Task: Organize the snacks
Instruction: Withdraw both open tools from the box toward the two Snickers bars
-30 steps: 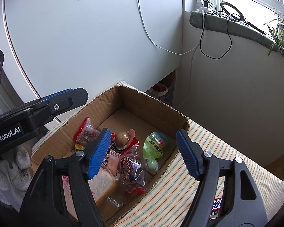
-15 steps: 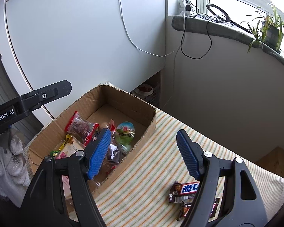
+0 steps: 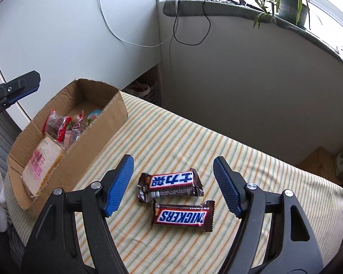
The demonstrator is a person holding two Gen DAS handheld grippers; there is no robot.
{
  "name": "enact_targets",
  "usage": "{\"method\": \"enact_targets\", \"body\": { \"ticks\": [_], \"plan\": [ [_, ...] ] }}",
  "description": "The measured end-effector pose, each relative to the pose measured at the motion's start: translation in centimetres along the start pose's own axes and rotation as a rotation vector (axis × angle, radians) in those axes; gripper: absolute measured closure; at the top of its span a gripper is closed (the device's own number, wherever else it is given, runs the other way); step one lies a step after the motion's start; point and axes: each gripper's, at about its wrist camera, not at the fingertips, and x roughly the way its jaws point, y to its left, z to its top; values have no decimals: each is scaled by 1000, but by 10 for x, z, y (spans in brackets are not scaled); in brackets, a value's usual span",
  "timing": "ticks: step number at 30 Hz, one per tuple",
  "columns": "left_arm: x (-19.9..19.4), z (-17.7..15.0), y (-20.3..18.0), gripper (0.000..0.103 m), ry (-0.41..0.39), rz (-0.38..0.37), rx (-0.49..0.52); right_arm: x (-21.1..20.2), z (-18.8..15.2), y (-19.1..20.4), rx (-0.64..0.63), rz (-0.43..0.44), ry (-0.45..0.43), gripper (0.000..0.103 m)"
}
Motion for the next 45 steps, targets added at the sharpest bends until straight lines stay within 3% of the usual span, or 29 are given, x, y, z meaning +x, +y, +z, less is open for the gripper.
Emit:
{"method": "enact_targets", "body": {
  "ticks": [20, 27, 45],
  "plan": [
    [40, -41, -99, 64, 123, -58, 181, 11, -38, -18, 6, 65, 47, 28],
    [51, -47, -110, 64, 154, -67, 198, 13, -42, -20, -1, 60, 44, 28],
    [69, -47, -101, 64, 216, -96, 125, 24, -41, -8, -39, 31, 53, 28]
  ]
}}
